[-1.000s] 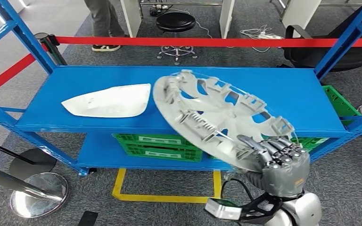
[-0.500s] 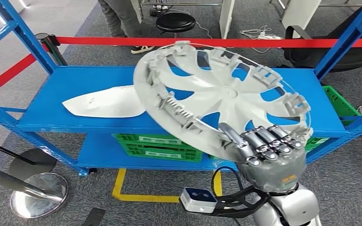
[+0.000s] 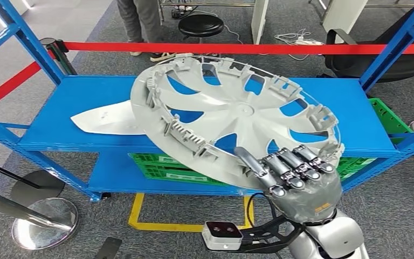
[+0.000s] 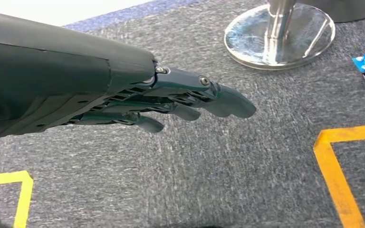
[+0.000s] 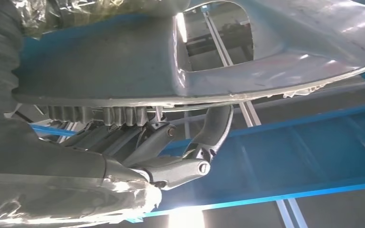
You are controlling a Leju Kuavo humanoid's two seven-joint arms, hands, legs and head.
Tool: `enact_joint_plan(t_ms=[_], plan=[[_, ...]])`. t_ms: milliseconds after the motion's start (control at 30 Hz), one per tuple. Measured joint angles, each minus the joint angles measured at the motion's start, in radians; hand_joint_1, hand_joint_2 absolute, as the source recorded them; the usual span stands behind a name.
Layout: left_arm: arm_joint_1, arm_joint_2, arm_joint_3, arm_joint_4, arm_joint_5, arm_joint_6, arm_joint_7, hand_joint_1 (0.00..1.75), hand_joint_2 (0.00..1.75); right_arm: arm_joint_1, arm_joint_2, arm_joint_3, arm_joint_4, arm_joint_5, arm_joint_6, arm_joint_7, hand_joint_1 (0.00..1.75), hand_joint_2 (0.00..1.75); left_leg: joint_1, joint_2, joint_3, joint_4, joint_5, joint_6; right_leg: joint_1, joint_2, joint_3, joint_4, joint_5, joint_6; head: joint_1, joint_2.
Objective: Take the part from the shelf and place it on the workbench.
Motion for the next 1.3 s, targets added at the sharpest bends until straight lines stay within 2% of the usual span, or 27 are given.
enact_joint_plan(t_ms=[100,267,400,533,600,733,800,933,1200,1300], plan=[[0.000,0.000,0.000,0.000,0.004,0.001,-0.001,0.00,1.75,0.000,0.000,0.004,0.000,0.000,0.000,0.034,1.75,1.75,0.000,0.000,0.000,0.000,0.000,0.000,0.000,0.000,0.000,0.000,0.000,0.000,0.000,0.000],[0.001,0.001,0.000,0.000,0.016,0.019,0.009,0.00,1.75,0.001,-0.005,0.042,-0.003,-0.006,0.000,0.211,1.75,1.75,0.000,0.000,0.000,0.000,0.000,0.000,0.000,0.000,0.000,0.000,0.000,0.000,0.000,0.000],[0.002,0.001,0.000,0.000,0.020,0.029,0.012,0.00,1.75,0.002,-0.012,0.059,-0.012,-0.035,0.000,0.243,1.75,1.75,0.000,0.000,0.000,0.000,0.000,0.000,0.000,0.000,0.000,0.000,0.000,0.000,0.000,0.000],[0.003,0.001,0.000,0.000,0.023,0.035,0.020,0.00,1.75,0.010,-0.013,0.061,-0.017,-0.086,0.000,0.196,1.75,1.75,0.000,0.000,0.000,0.000,0.000,0.000,0.000,0.000,0.000,0.000,0.000,0.000,0.000,0.000],[0.003,0.002,0.000,0.000,0.023,0.037,0.022,0.00,1.75,0.020,-0.007,0.054,-0.017,-0.117,0.000,0.138,1.75,1.75,0.000,0.000,0.000,0.000,0.000,0.000,0.000,0.000,0.000,0.000,0.000,0.000,0.000,0.000],[0.003,0.002,0.000,0.001,0.026,0.043,0.023,0.00,1.75,0.058,0.049,-0.007,-0.014,-0.251,0.000,-0.108,1.75,1.75,0.000,0.000,0.000,0.000,0.000,0.000,0.000,0.000,-0.001,0.000,0.000,0.000,0.000,0.000],[0.003,0.002,0.000,0.001,0.029,0.046,0.023,0.00,1.75,0.076,0.075,-0.049,-0.009,-0.317,0.000,-0.192,1.75,1.75,0.000,0.000,0.000,0.000,0.000,0.000,0.000,0.000,0.000,0.000,0.000,0.000,0.000,0.000],[0.004,0.002,0.000,0.002,0.032,0.048,0.023,0.00,1.75,0.092,0.088,-0.093,0.003,-0.379,0.000,-0.210,1.75,1.75,0.000,0.000,-0.001,0.000,0.000,0.000,0.000,0.000,0.000,0.000,0.000,0.000,0.001,0.000],[0.004,0.002,0.000,0.002,0.034,0.048,0.021,0.00,1.75,0.106,0.096,-0.135,0.023,-0.407,0.000,-0.210,1.75,1.75,0.000,0.000,-0.001,0.000,0.000,0.000,0.000,0.000,0.000,0.000,0.000,0.000,0.000,0.000],[0.004,0.002,0.000,0.002,0.038,0.047,0.019,0.00,1.75,0.107,0.097,-0.140,0.045,-0.472,0.000,-0.198,1.75,1.75,0.000,0.000,-0.001,0.000,0.000,0.000,0.000,0.000,0.000,0.000,0.000,0.000,0.000,0.000]])
